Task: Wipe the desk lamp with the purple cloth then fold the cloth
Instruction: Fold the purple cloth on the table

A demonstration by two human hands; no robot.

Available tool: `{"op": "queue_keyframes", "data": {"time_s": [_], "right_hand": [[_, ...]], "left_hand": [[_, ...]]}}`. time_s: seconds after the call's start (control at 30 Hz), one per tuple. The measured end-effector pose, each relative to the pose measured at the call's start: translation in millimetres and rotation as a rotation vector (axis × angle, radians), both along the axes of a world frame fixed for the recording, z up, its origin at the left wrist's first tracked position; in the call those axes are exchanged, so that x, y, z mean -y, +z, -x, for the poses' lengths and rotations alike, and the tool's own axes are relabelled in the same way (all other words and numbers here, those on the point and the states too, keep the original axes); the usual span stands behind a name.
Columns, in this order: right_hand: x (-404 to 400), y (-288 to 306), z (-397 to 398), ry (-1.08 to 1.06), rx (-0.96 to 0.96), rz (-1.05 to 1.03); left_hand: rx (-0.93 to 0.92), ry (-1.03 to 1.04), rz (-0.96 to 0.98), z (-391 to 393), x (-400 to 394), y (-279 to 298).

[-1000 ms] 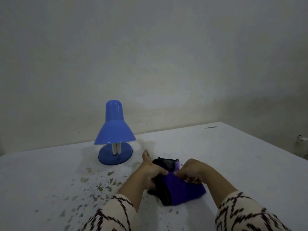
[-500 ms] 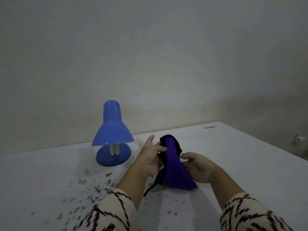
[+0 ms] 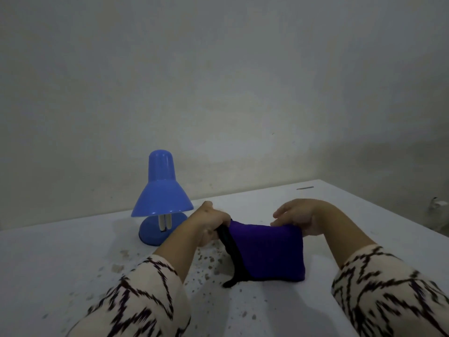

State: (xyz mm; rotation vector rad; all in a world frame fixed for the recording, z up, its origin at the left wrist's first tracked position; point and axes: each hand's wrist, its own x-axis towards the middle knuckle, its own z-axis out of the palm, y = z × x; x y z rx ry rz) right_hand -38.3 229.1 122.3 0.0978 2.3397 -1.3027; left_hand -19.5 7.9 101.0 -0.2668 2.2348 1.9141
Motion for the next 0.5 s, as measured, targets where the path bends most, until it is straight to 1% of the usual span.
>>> {"op": "queue_keyframes", "data": {"time_s": [0.1, 0.17, 0.27, 0.37, 0.5], "right_hand": [[2, 7, 0, 0.025, 0.082, -0.174], [0, 6, 0, 0.027, 0.11, -0.217], [-5, -1, 2, -0.01, 0.078, -0.096], [-7, -10, 5, -0.112, -0.055, 0.026], [-7, -12, 10, -0.189, -0.25, 0.184]], "left_hand": [[0.02, -0.123, 0.055, -4, 1, 7], [0.019, -0.184, 0.138, -6, 1, 12], [0.013, -0.228, 0.236, -9, 0, 18], [0.003, -0.227, 0.323, -11, -2, 20], [-0.085, -0.18, 0.415, -6, -6, 19]]}}
